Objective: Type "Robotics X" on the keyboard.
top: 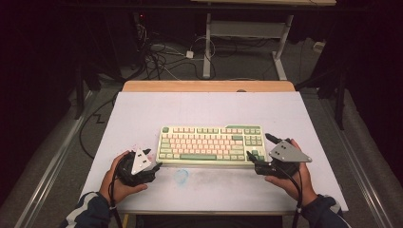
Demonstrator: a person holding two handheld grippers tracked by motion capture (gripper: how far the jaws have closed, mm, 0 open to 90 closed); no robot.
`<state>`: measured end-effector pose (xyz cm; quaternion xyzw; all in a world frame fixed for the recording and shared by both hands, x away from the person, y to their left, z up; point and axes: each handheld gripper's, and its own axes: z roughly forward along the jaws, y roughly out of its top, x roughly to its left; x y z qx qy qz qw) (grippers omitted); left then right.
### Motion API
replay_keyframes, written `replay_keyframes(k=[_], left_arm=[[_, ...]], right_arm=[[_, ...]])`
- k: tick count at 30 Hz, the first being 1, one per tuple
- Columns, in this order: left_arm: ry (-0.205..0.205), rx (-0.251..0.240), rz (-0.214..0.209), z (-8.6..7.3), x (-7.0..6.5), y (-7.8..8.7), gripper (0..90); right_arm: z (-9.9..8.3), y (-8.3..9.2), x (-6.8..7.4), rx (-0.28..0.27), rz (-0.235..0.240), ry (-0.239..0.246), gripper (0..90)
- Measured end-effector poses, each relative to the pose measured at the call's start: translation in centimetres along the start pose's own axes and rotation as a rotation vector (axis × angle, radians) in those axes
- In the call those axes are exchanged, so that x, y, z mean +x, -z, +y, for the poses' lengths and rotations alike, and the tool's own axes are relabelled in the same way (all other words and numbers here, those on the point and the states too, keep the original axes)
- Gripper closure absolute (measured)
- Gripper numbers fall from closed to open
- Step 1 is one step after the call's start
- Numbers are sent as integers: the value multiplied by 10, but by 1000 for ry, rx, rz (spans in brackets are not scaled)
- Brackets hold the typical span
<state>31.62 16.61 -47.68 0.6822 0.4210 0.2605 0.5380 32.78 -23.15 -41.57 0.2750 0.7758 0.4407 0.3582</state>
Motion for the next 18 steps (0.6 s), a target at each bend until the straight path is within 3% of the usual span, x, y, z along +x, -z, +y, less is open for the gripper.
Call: replay_keyframes(k=[3, 6, 11, 18], left_arm=[[5, 2, -6, 1, -1, 0, 411], [13, 6, -17, 3, 0, 0, 470], [21, 24, -43, 7, -1, 0, 665], [28, 60, -87, 15, -3, -4, 843]], right_arm=[[-11, 7, -3, 10, -9, -23, 186], [-21, 12, -3, 29, -19, -12, 193], [-33, 20, 1, 45, -33, -20, 201], [-41, 28, 4, 65, -28, -14, 202]])
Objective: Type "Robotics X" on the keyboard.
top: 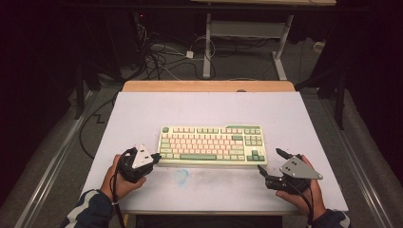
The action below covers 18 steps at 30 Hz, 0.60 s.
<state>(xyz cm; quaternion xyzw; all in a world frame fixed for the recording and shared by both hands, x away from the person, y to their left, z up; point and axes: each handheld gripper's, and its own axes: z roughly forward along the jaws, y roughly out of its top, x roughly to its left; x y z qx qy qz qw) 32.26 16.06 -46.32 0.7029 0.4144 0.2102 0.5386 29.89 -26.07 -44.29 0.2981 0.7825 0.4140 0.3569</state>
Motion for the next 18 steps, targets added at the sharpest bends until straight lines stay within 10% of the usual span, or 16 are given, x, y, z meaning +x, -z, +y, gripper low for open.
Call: replay_keyframes(k=[18], left_arm=[[-20, 66, -73, 39, -18, -29, 871]], right_arm=[[-3, -3, 5, 40, 5, 8, 204]])
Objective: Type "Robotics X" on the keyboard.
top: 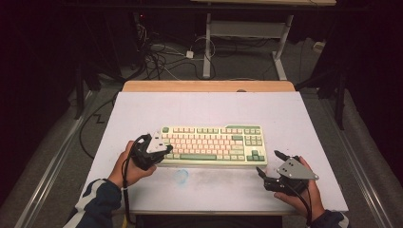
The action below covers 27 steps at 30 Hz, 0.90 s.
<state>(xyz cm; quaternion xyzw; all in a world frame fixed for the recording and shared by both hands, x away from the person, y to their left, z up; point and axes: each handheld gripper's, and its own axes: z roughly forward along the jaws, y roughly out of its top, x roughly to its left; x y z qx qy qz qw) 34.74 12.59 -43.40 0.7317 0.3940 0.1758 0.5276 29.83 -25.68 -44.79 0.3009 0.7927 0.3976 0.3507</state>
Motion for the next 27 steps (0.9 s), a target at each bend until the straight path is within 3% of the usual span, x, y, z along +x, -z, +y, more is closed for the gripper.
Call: replay_keyframes(k=[14, 27], left_arm=[[-32, 74, -49, 3, -17, -42, 870], [-34, 115, -42, -2, -16, -60, 870]], right_arm=[[0, -1, 1, -1, 9, 10, 205], [0, -2, 2, 7, 16, 15, 205]])
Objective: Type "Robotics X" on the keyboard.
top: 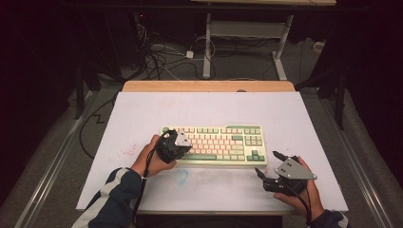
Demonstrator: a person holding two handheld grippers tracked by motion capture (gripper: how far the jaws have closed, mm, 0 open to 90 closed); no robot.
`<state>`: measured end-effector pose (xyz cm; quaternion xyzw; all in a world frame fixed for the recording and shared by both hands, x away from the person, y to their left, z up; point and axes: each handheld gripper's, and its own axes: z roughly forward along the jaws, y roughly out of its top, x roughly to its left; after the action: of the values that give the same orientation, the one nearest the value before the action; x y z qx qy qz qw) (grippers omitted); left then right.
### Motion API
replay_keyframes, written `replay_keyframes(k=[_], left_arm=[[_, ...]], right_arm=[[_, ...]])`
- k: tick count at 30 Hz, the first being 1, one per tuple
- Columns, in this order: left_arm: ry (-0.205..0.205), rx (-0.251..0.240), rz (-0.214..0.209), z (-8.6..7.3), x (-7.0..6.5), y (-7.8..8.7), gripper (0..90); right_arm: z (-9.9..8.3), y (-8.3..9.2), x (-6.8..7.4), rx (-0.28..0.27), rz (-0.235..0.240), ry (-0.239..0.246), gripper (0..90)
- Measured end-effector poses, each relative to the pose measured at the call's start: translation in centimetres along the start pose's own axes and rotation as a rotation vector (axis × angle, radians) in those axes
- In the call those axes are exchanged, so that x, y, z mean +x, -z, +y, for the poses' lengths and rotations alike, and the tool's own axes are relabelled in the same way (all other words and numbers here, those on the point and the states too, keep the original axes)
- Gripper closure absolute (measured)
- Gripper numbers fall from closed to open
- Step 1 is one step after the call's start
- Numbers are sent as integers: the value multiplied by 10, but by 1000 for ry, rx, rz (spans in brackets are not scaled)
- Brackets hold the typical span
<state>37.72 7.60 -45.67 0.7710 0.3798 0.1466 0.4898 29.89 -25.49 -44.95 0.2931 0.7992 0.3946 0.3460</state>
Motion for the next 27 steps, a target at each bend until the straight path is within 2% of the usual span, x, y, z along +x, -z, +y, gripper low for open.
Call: replay_keyframes(k=[10, 27], left_arm=[[-1, 20, 8, -4, 2, -5, 870], [-6, 12, 16, -6, 3, -5, 870]], right_arm=[[-1, -3, 2, 16, 0, 10, 209], [-1, -3, 3, 20, 0, 24, 214]])
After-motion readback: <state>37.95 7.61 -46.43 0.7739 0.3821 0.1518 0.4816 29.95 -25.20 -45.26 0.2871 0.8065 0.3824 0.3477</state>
